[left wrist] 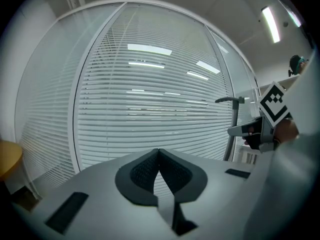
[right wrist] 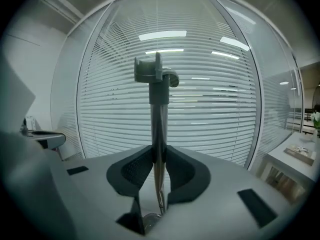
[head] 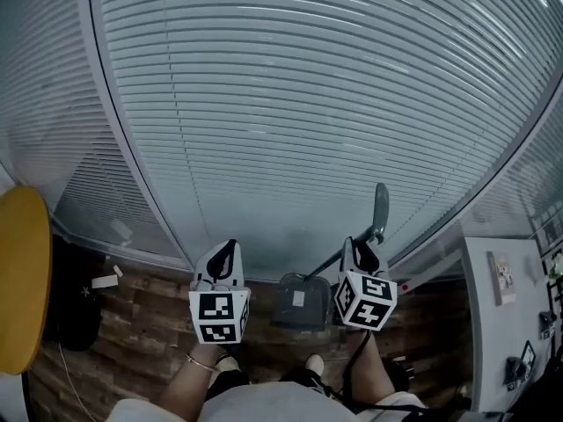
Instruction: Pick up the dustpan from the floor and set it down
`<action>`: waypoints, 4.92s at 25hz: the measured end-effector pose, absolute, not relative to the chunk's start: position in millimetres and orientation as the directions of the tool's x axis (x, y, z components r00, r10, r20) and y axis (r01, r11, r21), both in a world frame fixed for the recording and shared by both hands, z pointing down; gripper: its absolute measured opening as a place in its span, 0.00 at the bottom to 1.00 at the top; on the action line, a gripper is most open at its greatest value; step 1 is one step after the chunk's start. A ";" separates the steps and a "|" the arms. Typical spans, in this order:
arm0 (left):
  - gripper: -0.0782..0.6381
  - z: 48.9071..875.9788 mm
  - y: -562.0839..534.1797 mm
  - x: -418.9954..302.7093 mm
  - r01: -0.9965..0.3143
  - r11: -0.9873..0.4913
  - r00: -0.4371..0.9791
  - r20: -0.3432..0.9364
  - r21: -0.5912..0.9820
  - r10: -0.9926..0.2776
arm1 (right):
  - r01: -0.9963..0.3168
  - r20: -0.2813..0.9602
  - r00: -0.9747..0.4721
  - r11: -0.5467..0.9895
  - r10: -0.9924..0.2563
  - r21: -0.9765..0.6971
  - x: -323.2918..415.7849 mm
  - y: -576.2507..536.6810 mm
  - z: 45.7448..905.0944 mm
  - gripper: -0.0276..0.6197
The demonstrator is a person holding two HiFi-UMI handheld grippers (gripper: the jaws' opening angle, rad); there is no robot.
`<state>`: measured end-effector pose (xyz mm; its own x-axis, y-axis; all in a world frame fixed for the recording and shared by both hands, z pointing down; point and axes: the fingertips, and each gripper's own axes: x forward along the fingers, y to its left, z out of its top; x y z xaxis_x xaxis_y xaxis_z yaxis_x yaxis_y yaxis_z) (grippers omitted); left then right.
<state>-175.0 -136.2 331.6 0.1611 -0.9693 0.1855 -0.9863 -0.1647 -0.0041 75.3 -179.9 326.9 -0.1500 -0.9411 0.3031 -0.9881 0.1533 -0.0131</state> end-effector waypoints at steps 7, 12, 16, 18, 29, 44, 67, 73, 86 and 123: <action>0.13 323.9 -128.0 -231.1 -0.984 -0.175 0.176 0.171 0.017 -0.970 | -0.989 0.270 -0.138 0.148 -0.953 0.016 17.1 -173.9 307.1 0.19; 0.13 323.7 -118.4 -253.0 -0.989 -0.137 0.143 0.163 0.053 -0.976 | -0.983 0.270 -0.160 0.178 -0.950 0.043 -15.6 -169.3 305.6 0.19; 0.13 329.5 -105.2 -264.8 -0.994 -0.094 0.102 0.182 0.054 -0.978 | -0.973 0.268 -0.206 0.226 -0.941 0.045 -42.3 -163.2 307.9 0.19; 0.13 332.2 -96.0 -262.3 -0.994 -0.094 0.103 0.191 0.054 -0.976 | -0.970 0.270 -0.218 0.238 -0.938 0.043 -48.7 -157.9 307.9 0.19; 0.13 341.1 -71.3 -265.9 -0.996 -0.077 0.084 0.213 0.043 -0.973 | -0.950 0.302 -0.281 0.309 -0.911 0.046 -71.2 -129.4 322.2 0.19; 0.13 388.9 -68.4 -289.1 -0.997 -0.075 0.075 0.268 0.011 -0.960 | -0.932 0.352 -0.303 0.352 -0.886 0.084 -107.8 -125.1 365.2 0.19; 0.13 517.9 -103.5 -298.0 -0.995 -0.100 0.100 0.369 0.019 -0.924 | -0.949 0.476 -0.283 0.314 -0.833 -0.014 -134.7 -153.8 519.3 0.19; 0.13 545.4 -110.6 -304.9 -0.995 -0.102 0.102 0.391 0.021 -0.915 | -0.955 0.498 -0.260 0.295 -0.827 -0.009 -136.7 -161.9 548.1 0.19; 0.13 607.0 -128.1 -305.4 -0.994 -0.108 0.107 0.423 0.021 -0.900 | -0.962 0.550 -0.232 0.271 -0.803 -0.010 -126.8 -168.5 617.9 0.19; 0.13 678.0 -106.2 -275.2 -0.994 -0.080 0.105 0.499 0.070 -0.860 | -0.960 0.614 -0.223 0.280 -0.757 -0.004 -110.7 -168.6 685.0 0.19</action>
